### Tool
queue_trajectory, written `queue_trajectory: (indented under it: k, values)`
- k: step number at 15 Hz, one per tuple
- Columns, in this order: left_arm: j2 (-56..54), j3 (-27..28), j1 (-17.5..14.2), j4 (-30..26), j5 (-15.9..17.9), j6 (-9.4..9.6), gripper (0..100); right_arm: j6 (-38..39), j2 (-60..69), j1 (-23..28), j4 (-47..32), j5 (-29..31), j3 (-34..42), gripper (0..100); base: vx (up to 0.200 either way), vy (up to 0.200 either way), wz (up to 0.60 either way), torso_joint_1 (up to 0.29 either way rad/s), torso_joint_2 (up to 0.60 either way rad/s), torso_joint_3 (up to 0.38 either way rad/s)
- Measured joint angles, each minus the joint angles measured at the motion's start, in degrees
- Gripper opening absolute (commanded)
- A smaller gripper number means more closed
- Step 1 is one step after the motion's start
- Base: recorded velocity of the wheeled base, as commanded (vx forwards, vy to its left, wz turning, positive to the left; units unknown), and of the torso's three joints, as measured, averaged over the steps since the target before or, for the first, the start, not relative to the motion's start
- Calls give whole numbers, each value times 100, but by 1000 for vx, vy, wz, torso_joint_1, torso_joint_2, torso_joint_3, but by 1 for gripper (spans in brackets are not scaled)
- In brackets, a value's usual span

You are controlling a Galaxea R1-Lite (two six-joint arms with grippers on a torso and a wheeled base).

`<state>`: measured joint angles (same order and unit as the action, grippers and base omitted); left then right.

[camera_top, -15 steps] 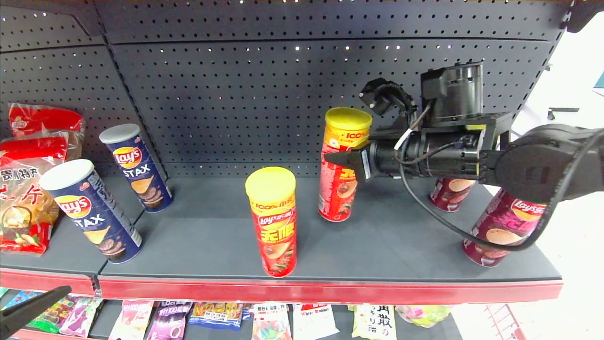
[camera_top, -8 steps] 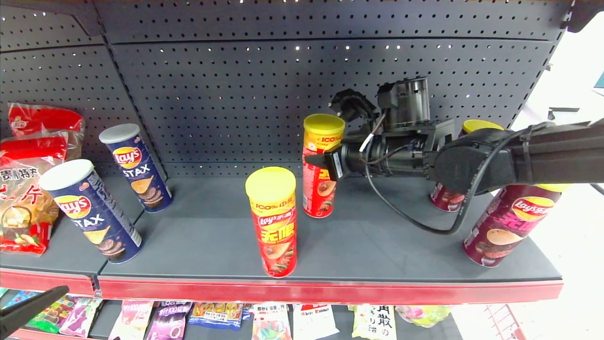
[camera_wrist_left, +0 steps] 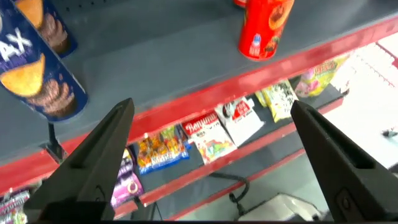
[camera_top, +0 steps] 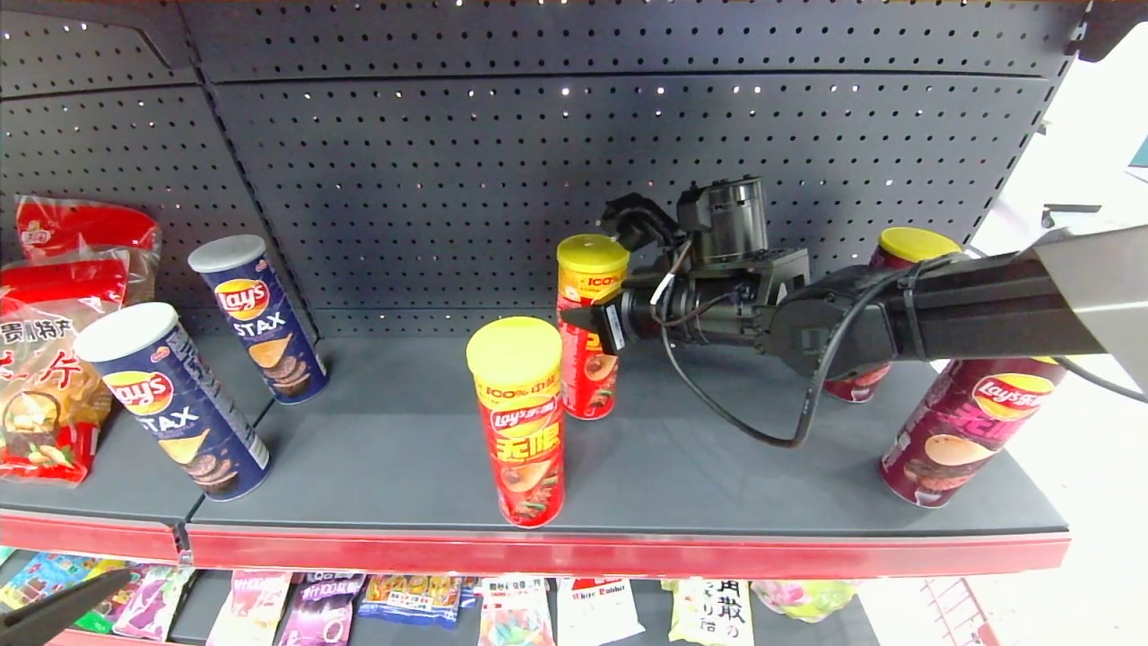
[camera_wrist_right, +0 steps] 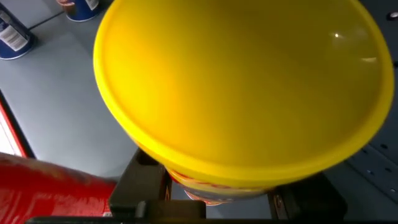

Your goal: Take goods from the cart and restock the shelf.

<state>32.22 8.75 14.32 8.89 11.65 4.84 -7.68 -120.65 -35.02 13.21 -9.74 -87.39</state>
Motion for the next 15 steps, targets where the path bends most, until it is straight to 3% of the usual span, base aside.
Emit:
queue_trajectory:
  k: [6, 7, 15]
  values:
    - [-391, 6, 0, -460, 2, 0, 100, 5, -171, -61, 2, 0, -146, 0, 0, 0, 0, 0, 0, 0]
    - [-430, 6, 0, -460, 2, 0, 100, 5, -187, -61, 9, 2, -150, 100, 0, 0, 0, 0, 0, 0]
    - [-505, -2, 2, -453, 2, 0, 100, 43, -115, -78, 11, 228, -69, 100, 0, 0, 0, 0, 0, 0]
